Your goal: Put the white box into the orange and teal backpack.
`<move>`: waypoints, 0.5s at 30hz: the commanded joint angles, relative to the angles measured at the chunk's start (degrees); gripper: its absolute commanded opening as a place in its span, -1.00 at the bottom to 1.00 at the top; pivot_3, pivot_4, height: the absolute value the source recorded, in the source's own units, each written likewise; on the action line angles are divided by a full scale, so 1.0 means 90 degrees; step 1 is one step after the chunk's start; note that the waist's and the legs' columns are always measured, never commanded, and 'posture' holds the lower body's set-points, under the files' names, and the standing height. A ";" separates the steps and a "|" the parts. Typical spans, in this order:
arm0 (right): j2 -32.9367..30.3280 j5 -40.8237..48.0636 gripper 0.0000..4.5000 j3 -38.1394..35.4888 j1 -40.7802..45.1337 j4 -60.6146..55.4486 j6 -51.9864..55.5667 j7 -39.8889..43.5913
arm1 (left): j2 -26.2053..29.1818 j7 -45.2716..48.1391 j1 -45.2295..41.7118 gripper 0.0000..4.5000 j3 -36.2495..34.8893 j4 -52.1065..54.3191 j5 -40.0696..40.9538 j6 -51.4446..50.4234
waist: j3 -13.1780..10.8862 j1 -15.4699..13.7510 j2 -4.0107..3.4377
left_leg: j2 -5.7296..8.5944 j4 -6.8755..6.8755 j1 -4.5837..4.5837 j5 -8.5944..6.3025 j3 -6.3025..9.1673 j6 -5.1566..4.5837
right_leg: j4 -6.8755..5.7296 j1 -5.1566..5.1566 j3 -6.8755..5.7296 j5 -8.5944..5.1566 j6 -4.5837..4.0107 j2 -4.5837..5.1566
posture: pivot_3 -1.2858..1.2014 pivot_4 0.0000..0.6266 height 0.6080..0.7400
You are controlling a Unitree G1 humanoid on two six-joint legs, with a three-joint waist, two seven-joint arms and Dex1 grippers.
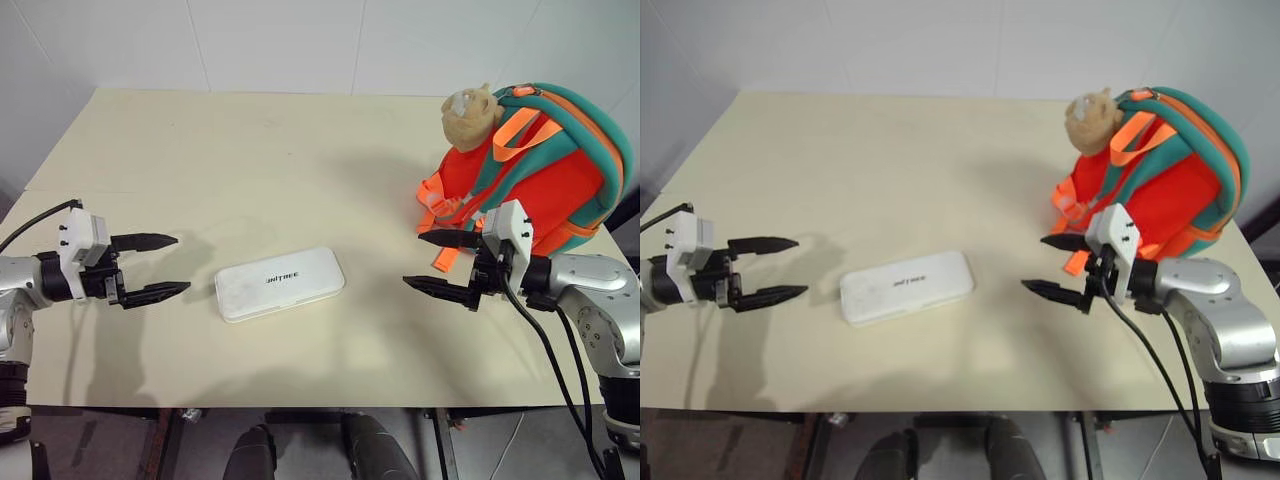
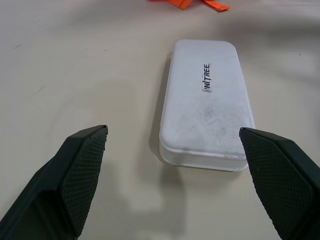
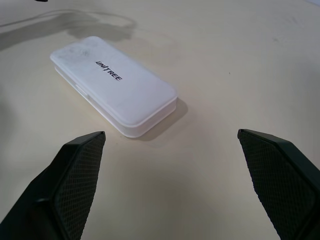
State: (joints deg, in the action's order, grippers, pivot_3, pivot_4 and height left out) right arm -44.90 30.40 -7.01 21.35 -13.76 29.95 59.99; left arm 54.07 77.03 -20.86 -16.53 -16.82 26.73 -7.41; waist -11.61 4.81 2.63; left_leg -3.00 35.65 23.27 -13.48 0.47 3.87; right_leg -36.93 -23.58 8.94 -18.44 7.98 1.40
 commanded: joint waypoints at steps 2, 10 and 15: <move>0.0027 0.0177 1.00 -0.0130 0.0021 -0.0336 0.0001 -0.0111 | 0.0102 -0.0089 -0.0043 1.00 -0.0241 0.0058 0.0028 0.0139 | 0.0000 -0.0001 0.0000 | 0.0000 0.0000 0.0000 0.0000 0.0000 0.0000 | 0.0000 0.0000 0.0000 0.0000 0.0000 0.0000 | 0.03 -0.52 1.00; 0.0248 0.0001 1.00 0.0186 0.0338 -0.0159 -0.0069 -0.0293 | -0.0155 -0.0618 0.0221 1.00 -0.0341 0.0512 0.0018 0.0171 | 0.0000 -0.0001 0.0000 | -0.0001 0.0000 -0.0001 0.0000 -0.0001 0.0000 | 0.0000 0.0000 0.0001 0.0000 0.0000 0.0000 | 0.03 -0.52 1.00; 0.0633 -0.0353 0.92 0.0377 0.0637 -0.0073 -0.0130 -0.0995 | -0.0321 -0.1016 0.0562 0.92 -0.0499 0.0888 0.0045 0.0272 | 0.0000 0.0016 0.0000 | -0.0001 0.0002 -0.0001 0.0000 0.0000 0.0000 | -0.0003 0.0000 0.0003 0.0000 0.0000 0.0000 | 0.03 -0.52 1.00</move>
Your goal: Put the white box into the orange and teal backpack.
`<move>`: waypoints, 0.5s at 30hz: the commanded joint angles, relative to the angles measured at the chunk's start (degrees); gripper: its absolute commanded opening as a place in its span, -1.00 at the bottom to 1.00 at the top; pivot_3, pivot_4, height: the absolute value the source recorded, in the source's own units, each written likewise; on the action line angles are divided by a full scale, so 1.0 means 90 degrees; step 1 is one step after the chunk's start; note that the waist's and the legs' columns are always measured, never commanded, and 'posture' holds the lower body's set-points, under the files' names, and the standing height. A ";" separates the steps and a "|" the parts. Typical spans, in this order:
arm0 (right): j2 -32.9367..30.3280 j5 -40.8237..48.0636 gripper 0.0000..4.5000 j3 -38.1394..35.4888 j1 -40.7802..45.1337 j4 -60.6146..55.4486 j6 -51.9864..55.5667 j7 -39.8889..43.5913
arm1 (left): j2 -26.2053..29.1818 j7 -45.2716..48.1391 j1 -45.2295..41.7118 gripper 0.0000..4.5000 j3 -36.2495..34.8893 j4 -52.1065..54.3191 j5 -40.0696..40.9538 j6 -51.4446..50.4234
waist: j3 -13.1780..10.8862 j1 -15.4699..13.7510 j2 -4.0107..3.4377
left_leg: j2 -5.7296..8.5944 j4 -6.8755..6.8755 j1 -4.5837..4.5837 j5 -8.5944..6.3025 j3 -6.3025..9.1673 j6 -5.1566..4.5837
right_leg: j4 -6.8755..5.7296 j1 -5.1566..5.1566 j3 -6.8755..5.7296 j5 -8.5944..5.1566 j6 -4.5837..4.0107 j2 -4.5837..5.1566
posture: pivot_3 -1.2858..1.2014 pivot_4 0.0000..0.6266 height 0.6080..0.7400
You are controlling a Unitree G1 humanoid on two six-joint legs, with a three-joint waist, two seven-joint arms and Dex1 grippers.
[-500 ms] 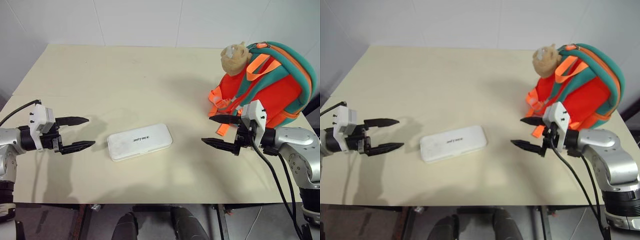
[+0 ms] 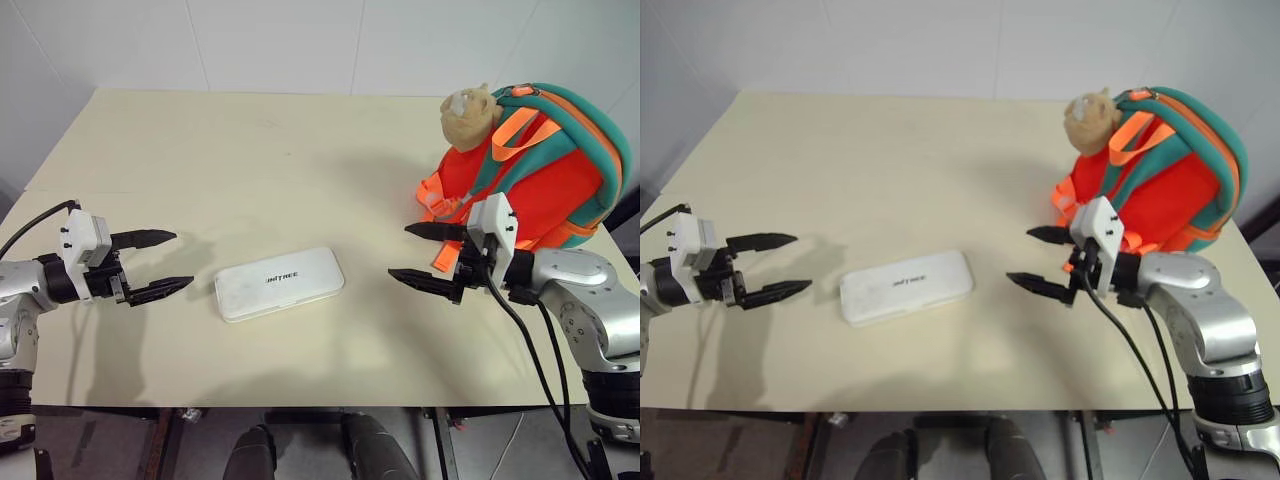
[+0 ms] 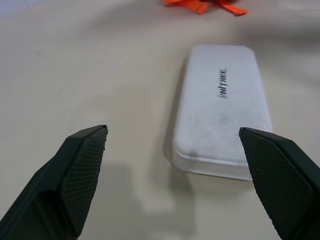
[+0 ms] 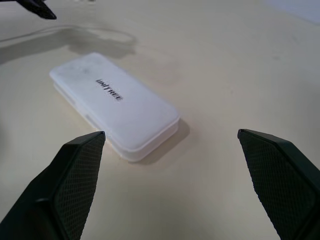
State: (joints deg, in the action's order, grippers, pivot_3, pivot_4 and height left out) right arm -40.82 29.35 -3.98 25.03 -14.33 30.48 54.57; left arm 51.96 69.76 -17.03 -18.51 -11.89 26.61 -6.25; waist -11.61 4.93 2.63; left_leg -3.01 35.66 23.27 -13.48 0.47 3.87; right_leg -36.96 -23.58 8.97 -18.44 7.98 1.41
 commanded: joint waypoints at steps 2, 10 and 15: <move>0.0280 -0.0419 0.72 0.0132 0.0267 0.0048 -0.0280 -0.0536 | -0.0123 -0.0366 0.0311 0.73 -0.0391 0.0454 0.0060 0.0151 | 0.0000 -0.0006 0.0000 | 0.0000 -0.0002 0.0000 0.0000 -0.0001 0.0000 | 0.0000 -0.0002 0.0000 0.0000 0.0000 0.0000 | 0.03 -0.52 1.00; 0.0824 -0.1243 -0.51 0.0829 0.0710 0.0731 -0.0142 -0.1219 | -0.0110 -0.0969 0.0812 -0.43 -0.0609 0.1007 0.0296 -0.0763 | 0.0000 -0.0001 0.0001 | 0.0001 -0.0003 0.0000 0.0000 -0.0001 0.0000 | -0.0003 -0.0003 -0.0001 -0.0001 -0.0002 0.0003 | 0.03 -0.52 1.00; 0.0999 -0.1751 -1.00 0.1222 0.0964 0.1277 -0.0070 -0.1460 | -0.0116 -0.1336 0.1441 -0.98 -0.0701 0.1527 0.0323 -0.1509 | 0.0000 0.0016 0.0000 | 0.0000 -0.0007 -0.0002 0.0000 -0.0001 0.0000 | -0.0001 -0.0004 0.0000 -0.0002 -0.0004 0.0002 | 0.03 -0.52 1.00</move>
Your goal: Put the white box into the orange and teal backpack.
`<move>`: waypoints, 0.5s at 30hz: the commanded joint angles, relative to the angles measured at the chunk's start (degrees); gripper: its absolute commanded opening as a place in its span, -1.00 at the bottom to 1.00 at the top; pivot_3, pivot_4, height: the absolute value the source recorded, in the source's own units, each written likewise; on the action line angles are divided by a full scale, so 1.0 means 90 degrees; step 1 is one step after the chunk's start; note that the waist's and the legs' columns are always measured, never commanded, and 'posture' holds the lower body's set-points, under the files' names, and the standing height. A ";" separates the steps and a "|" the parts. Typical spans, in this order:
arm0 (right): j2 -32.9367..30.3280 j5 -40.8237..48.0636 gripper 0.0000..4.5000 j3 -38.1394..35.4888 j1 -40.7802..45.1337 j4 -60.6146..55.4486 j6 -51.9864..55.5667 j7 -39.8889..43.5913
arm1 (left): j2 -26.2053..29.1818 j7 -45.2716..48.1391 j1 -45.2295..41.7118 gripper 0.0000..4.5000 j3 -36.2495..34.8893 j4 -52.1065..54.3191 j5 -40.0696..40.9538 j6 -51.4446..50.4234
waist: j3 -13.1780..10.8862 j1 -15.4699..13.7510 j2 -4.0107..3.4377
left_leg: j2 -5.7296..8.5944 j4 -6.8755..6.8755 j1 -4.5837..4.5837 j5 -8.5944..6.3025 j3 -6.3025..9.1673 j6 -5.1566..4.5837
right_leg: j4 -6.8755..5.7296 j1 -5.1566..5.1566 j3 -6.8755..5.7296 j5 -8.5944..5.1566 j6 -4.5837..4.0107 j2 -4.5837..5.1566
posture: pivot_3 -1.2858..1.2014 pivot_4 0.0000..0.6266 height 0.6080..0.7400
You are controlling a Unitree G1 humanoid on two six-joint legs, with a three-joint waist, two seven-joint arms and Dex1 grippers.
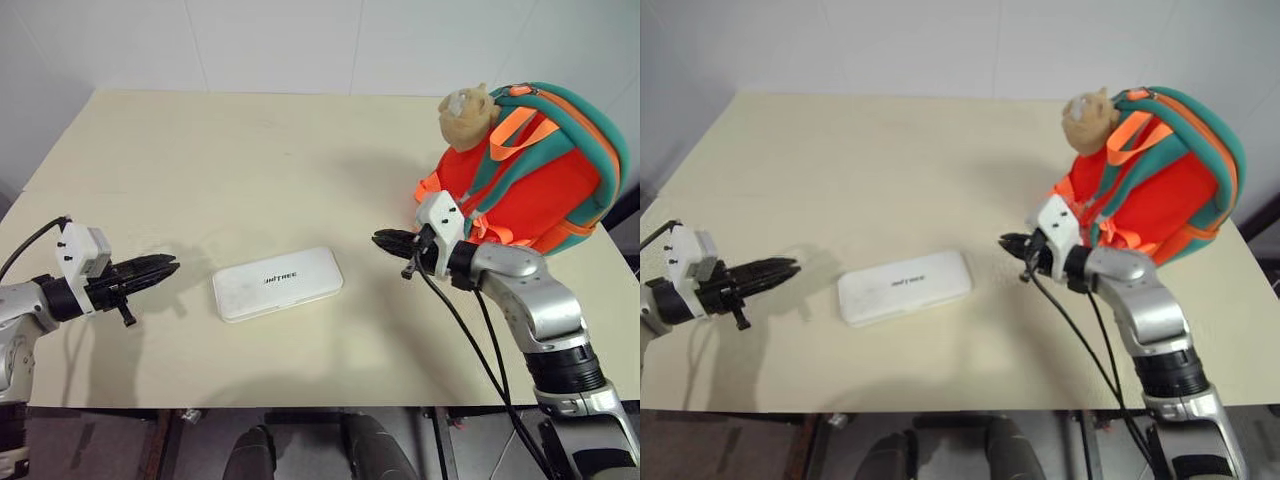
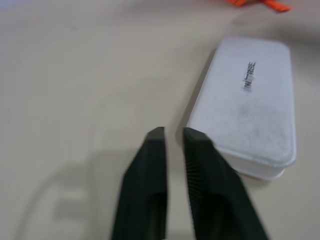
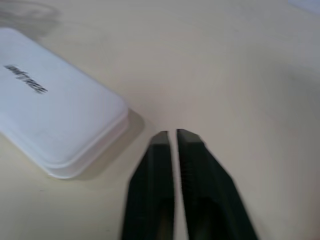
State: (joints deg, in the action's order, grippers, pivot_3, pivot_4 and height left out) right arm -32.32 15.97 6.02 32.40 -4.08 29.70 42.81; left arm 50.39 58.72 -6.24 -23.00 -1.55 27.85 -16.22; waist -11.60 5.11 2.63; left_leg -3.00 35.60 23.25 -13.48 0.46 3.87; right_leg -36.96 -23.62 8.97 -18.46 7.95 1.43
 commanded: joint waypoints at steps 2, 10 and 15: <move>0.0151 -0.0464 -1.00 0.0213 0.0232 0.0389 -0.0001 -0.0277 | 0.0114 -0.0034 0.0495 -0.98 -0.0169 0.0520 0.0344 -0.0881 | 0.0000 -0.0010 0.0000 | -0.0001 -0.0005 0.0003 0.0000 0.0001 0.0000 | 0.0002 -0.0004 -0.0002 -0.0002 -0.0004 0.0000 | 0.03 -0.52 1.00; 0.0506 -0.0844 -1.00 0.0584 0.0340 0.0749 -0.0035 -0.0259 | -0.0205 -0.0442 0.0781 -0.98 -0.0234 0.0817 0.1005 -0.2369 | 0.0000 -0.0006 0.0000 | 0.0000 -0.0004 0.0000 0.0000 0.0001 0.0001 | -0.0003 -0.0003 -0.0002 -0.0002 -0.0004 0.0000 | 0.03 -0.52 1.00; 0.0626 -0.1018 -1.00 0.0796 0.0406 0.0862 0.0019 -0.0225 | -0.0434 -0.0489 0.0549 -0.98 -0.0093 0.0603 0.1090 -0.2536 | 0.0000 -0.0010 0.0000 | 0.0001 -0.0006 0.0000 0.0000 0.0002 0.0001 | -0.0001 -0.0003 -0.0003 -0.0002 -0.0004 0.0000 | 0.03 -0.52 1.00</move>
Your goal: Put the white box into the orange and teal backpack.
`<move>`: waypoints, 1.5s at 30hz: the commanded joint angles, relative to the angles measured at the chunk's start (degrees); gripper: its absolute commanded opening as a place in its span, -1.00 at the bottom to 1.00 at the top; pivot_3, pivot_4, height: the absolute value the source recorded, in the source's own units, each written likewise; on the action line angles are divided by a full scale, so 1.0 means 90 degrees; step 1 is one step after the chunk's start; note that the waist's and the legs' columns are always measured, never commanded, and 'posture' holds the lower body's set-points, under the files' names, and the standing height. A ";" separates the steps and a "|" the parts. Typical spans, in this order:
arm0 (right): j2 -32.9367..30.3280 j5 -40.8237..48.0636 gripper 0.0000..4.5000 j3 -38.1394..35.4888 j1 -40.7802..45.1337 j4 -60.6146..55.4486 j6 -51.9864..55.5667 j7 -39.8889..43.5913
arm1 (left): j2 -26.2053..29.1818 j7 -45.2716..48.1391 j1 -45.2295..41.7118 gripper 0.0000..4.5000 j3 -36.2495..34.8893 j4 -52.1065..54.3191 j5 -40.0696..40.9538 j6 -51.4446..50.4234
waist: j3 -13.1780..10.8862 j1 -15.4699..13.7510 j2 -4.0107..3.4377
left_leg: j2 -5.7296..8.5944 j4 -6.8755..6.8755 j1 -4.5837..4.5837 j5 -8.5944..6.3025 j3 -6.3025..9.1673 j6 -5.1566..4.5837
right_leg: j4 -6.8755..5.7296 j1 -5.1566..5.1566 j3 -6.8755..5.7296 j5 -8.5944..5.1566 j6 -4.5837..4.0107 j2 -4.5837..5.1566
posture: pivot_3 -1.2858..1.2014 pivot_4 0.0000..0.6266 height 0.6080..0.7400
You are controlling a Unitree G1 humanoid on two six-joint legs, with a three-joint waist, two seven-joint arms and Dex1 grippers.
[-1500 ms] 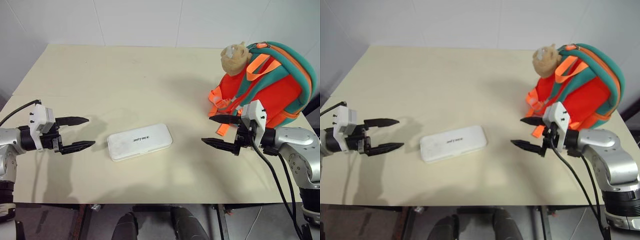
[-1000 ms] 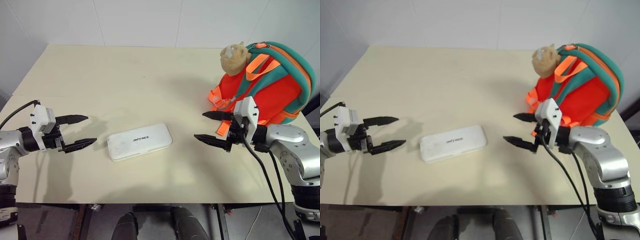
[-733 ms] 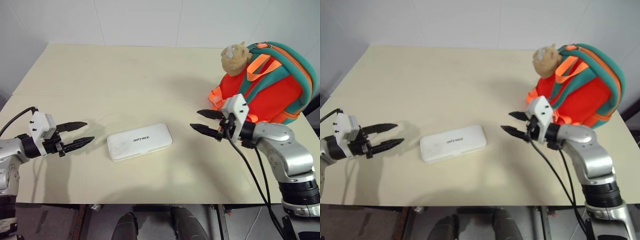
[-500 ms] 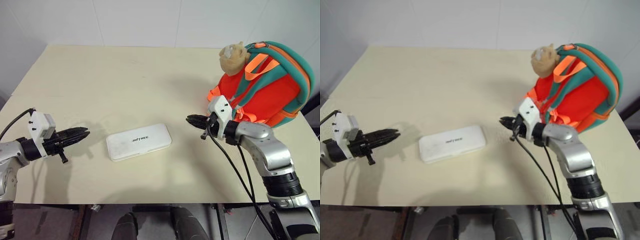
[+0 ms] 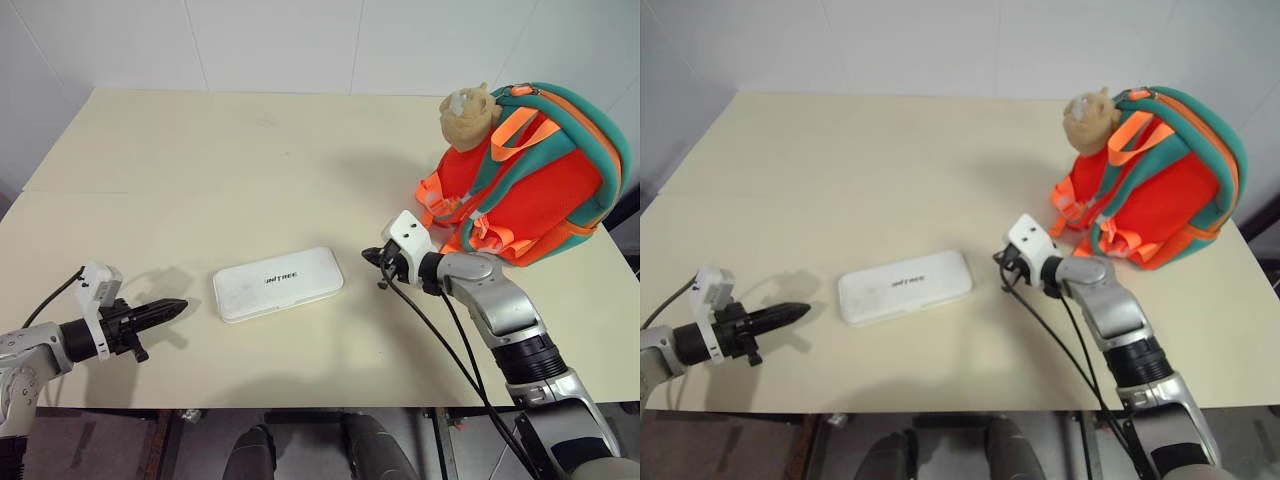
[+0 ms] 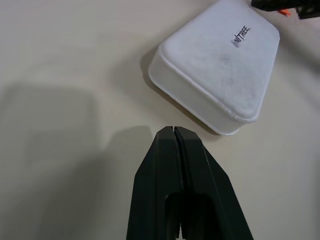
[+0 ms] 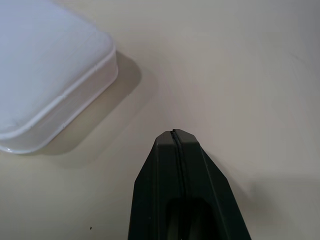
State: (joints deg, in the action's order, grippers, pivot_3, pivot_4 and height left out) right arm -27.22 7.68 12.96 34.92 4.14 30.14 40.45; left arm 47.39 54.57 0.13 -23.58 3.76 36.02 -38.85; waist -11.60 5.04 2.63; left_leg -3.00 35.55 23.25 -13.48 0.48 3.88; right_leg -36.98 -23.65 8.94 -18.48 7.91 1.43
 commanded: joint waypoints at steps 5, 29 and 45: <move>0.0170 -0.0161 -1.00 0.0207 0.0170 -0.0016 -0.0034 0.0170 | -0.0214 0.0021 -0.0415 -0.98 0.0214 -0.0256 -0.0009 0.0053 | 0.0000 0.0005 0.0000 | 0.0001 0.0000 0.0000 0.0000 0.0001 0.0001 | 0.0001 0.0000 0.0000 0.0000 0.0000 0.0000 | 0.03 -0.52 1.00; 0.0023 -0.0024 -1.00 0.0689 -0.0158 -0.1410 0.0770 0.0993 | -0.0392 0.0456 -0.1650 -0.98 0.1349 -0.1132 -0.0439 0.0237 | 0.0001 -0.0022 0.0002 | 0.0004 0.0002 0.0002 0.0000 0.0009 0.0002 | 0.0001 0.0003 -0.0006 0.0001 0.0002 0.0000 | 0.03 -0.52 1.00; -0.0895 0.0258 -1.00 0.0794 -0.0598 -0.2708 0.1785 0.1721 | -0.0084 0.0940 -0.1552 -0.98 0.2205 -0.0359 -0.0745 0.0052 | 0.0002 -0.0035 0.0003 | 0.0005 0.0002 0.0002 -0.0001 0.0011 0.0003 | 0.0012 0.0008 -0.0008 0.0000 0.0000 0.0002 | 0.03 -0.52 1.00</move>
State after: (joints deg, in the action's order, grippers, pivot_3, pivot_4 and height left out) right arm -35.76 7.71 18.77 30.02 -16.56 46.35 54.11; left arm 46.69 60.57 -14.34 -7.11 -2.60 29.31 -38.67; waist -11.59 4.73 2.66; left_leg -2.95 35.57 23.26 -13.49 0.58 3.91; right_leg -36.88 -23.57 8.87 -18.49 7.91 1.44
